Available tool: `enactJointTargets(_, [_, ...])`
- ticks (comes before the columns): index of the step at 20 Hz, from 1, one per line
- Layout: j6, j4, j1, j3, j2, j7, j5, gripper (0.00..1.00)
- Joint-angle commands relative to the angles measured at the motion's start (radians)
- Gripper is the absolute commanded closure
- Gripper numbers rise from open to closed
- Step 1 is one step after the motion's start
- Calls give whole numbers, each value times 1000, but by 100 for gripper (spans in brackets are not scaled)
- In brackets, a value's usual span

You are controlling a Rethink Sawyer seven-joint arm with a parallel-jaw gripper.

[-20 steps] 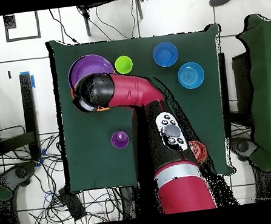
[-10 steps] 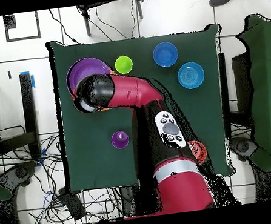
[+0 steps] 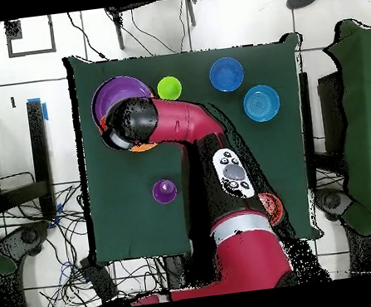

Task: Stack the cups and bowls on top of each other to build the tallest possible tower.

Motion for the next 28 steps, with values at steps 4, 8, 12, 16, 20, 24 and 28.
enactJointTargets(4, [-65, -37, -15, 34, 81, 38, -14, 100])
enactJointTargets(8, [-40, -54, -14, 29, 80, 35, -18, 100])
enactJointTargets(12, [-36, -63, -14, 27, 83, 34, -20, 100])
enactJointTargets(16, [1, -72, -8, 14, 66, 42, -22, 100])
enactJointTargets(20, [36, -69, 4, 3, 39, 61, -18, 100])
enactJointTargets(24, [79, -52, 16, -10, 11, 86, -10, 100])
enactJointTargets(28, [123, -44, 28, -25, -15, 108, -1, 100])
